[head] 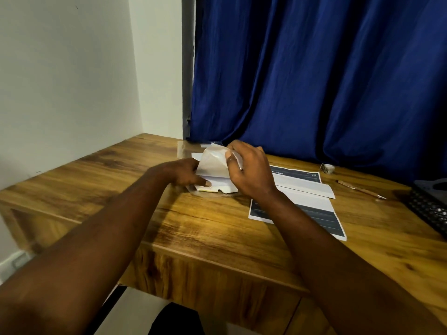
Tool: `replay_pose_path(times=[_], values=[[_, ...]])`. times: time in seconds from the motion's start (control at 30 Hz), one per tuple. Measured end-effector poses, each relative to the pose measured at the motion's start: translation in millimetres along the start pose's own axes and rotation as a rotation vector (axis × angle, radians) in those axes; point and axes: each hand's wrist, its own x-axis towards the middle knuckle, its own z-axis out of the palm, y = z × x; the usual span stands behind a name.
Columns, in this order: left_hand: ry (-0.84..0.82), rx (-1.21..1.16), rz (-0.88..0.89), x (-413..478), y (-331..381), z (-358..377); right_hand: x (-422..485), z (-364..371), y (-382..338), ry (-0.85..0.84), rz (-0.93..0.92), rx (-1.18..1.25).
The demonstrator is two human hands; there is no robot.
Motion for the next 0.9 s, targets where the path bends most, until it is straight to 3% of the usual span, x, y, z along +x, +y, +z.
replay_pose_path(times=[0.2,0.43,0.57,0.77,0.9], values=[[0.112,0.144,0.009,-2.4,0.7,6.5,13.5,-23.3,-0.3,0.350,0.051,-0.134],[0.068,0.107,-0.046,-4.4,0.0,3.1,29.6,-54.5,27.7,0.668,0.314,-0.017],[0.007,0.073,-0.074,-7.6,8.3,3.6,33.8,-77.3,51.0,0.780,0.519,0.031],[0.041,0.144,-0.021,-7.8,3.4,5.6,20.7,-96.9,103.1,0.891,0.978,0.220],[0.076,0.181,-0.038,-4.6,-1.0,7.9,-5.0,-82.8,123.5,0.836,1.038,0.297]])
